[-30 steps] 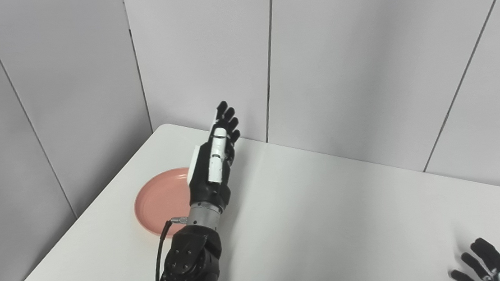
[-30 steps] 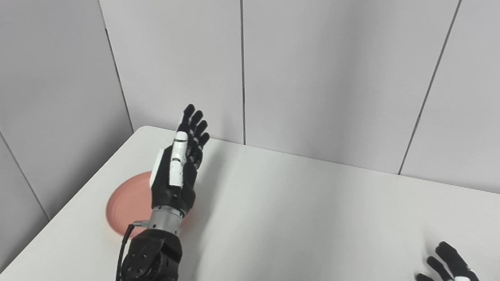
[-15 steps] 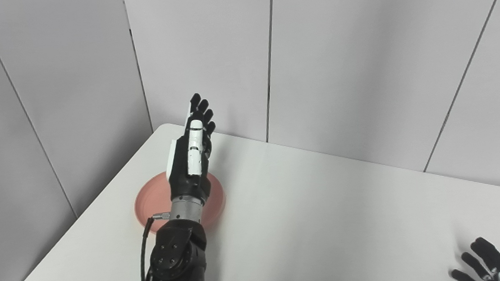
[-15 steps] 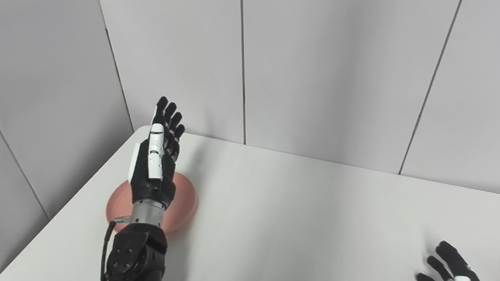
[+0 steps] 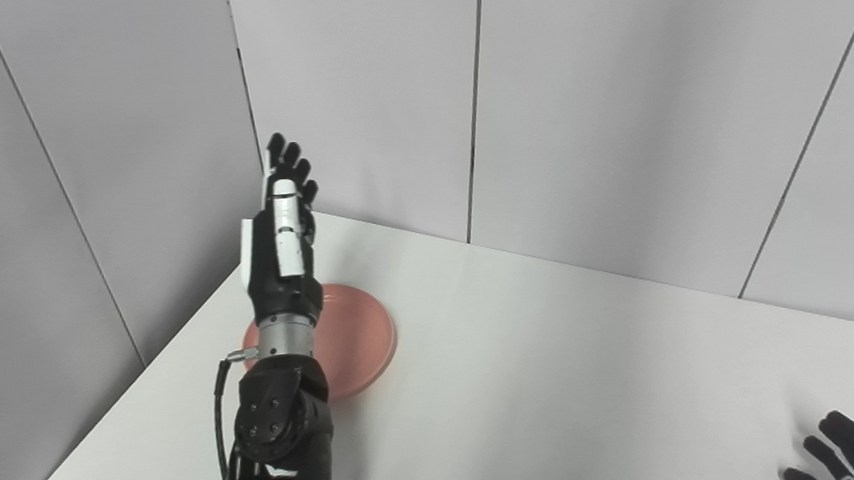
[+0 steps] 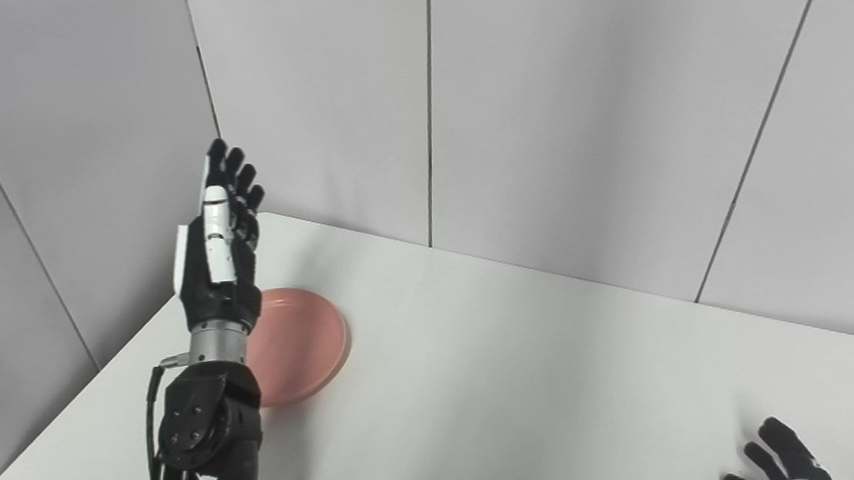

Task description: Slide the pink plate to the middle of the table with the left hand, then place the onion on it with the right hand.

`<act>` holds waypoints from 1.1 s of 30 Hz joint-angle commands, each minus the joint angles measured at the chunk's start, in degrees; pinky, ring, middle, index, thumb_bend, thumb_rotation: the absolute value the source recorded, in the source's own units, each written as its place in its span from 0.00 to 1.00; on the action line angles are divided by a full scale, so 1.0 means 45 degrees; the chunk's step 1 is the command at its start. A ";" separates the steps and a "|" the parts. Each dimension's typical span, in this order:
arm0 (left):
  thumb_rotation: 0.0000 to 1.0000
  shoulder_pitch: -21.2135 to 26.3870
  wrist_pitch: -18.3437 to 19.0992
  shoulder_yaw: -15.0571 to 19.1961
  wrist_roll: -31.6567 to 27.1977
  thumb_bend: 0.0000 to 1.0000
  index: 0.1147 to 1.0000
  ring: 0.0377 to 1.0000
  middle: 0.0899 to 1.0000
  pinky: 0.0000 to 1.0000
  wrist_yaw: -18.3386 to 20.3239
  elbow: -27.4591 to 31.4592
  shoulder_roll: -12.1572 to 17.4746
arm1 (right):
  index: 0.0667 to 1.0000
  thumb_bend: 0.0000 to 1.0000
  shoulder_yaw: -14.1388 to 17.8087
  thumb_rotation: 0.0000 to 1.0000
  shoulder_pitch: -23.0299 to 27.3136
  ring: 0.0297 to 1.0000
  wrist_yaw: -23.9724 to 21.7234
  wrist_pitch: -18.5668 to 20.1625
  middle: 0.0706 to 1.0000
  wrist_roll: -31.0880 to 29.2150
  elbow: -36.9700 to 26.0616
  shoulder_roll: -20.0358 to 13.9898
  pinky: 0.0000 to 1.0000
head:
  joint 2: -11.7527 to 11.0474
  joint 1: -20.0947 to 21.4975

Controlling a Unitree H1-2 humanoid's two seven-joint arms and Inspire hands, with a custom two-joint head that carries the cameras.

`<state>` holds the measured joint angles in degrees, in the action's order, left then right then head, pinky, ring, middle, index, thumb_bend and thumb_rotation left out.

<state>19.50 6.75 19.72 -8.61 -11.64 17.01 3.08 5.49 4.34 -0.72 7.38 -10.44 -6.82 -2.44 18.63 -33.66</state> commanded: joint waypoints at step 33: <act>1.00 -0.0895 -0.2438 0.1708 -0.0143 0.41 1.00 1.00 1.00 1.00 -0.0664 -0.1162 0.0962 | 0.75 0.97 0.0038 0.76 0.0002 0.78 -0.0267 -0.0176 0.82 -0.0005 -0.0045 -0.0310 0.50 | 0.0153 -0.0152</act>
<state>14.80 -1.36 27.24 -9.84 -14.12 10.85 6.07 5.51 4.24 -1.68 7.30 -10.55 -6.79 -3.60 19.25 -34.28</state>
